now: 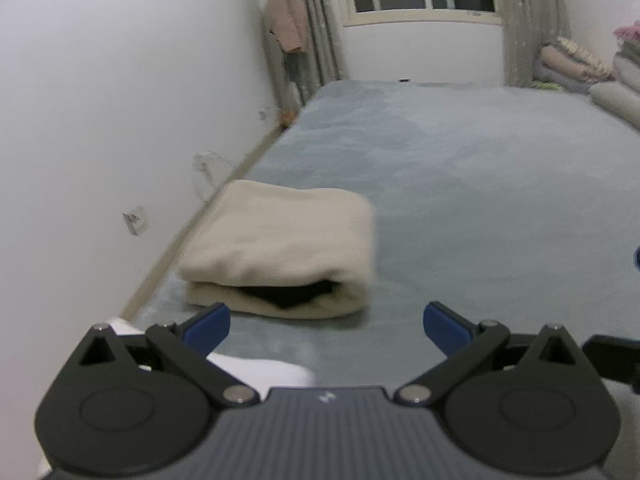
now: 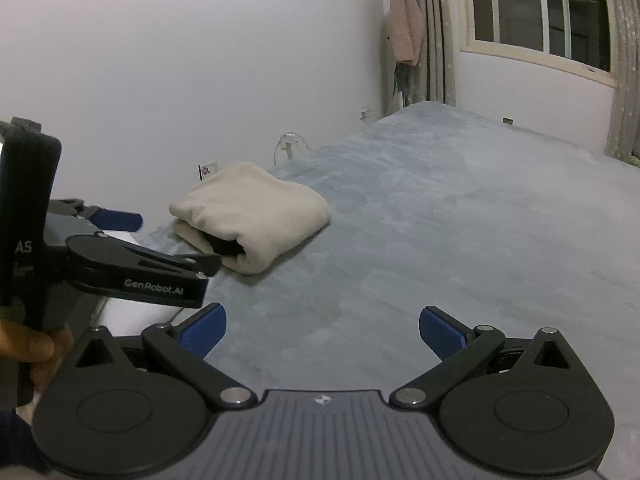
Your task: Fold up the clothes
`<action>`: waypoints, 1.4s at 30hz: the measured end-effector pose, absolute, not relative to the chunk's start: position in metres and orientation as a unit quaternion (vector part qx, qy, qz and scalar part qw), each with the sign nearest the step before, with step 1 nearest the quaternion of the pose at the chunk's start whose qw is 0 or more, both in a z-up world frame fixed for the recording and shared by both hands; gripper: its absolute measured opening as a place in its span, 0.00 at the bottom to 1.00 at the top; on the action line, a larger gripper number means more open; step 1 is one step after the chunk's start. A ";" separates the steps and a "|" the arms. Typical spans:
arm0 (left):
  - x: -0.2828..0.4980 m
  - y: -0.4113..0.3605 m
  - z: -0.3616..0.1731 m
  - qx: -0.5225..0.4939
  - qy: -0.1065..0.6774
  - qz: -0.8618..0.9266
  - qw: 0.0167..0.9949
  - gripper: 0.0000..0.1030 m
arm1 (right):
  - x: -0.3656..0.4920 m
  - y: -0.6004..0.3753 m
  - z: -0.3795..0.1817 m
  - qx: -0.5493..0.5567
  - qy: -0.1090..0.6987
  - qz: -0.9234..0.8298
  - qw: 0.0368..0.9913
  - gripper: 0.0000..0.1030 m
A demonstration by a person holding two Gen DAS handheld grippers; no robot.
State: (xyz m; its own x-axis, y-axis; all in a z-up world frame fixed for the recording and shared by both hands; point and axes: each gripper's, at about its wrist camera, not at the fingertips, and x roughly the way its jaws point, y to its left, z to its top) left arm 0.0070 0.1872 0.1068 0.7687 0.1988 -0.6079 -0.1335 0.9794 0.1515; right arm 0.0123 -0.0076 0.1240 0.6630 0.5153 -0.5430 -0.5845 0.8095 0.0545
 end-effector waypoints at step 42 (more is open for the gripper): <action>-0.007 0.173 0.087 0.062 0.304 0.192 0.931 1.00 | 0.061 -0.012 0.092 0.036 0.258 0.367 0.893 1.00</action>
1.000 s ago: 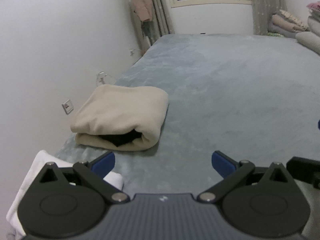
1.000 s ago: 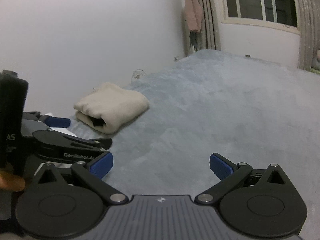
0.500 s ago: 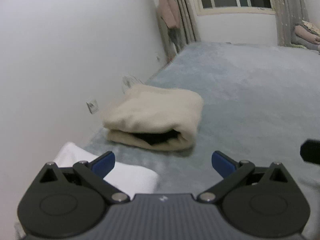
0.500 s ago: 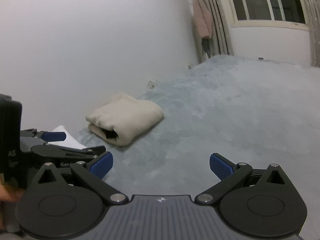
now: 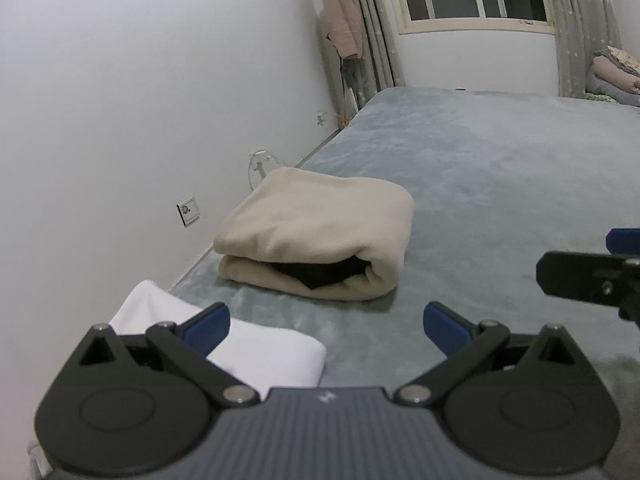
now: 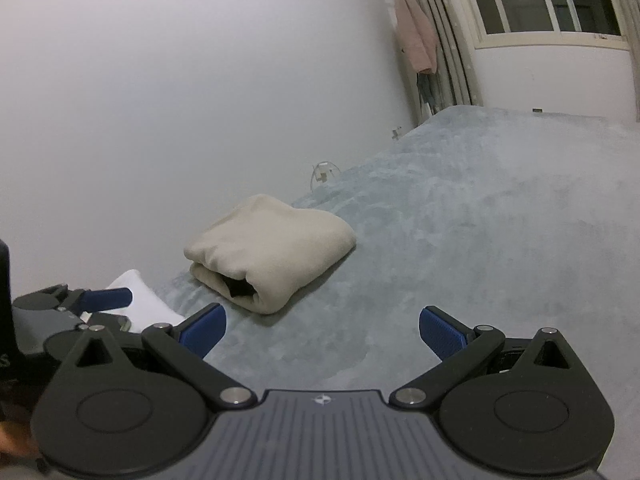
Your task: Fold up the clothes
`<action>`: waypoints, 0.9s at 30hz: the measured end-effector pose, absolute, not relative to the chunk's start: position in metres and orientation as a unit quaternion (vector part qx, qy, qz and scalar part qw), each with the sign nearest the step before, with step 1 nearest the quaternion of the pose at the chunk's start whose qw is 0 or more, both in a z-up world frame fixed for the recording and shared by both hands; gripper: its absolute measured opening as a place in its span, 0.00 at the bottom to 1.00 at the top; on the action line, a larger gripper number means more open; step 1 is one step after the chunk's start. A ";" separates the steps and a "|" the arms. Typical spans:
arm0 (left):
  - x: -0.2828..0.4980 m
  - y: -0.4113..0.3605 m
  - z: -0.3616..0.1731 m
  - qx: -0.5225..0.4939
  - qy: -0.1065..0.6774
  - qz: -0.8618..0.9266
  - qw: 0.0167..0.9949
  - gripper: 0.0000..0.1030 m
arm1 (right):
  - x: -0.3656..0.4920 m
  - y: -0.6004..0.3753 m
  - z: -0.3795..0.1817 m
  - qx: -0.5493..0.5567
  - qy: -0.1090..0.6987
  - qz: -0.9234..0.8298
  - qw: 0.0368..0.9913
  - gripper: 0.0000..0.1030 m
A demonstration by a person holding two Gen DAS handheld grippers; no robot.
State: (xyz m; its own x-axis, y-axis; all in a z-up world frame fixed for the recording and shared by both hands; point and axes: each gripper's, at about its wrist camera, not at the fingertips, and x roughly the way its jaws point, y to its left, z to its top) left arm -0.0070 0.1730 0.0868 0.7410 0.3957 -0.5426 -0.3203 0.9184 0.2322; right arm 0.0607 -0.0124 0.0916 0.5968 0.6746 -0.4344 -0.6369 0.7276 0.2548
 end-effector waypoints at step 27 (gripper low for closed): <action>-0.002 0.145 0.071 0.047 0.317 0.150 0.935 1.00 | 0.054 -0.050 0.087 0.050 0.256 0.334 0.906 1.00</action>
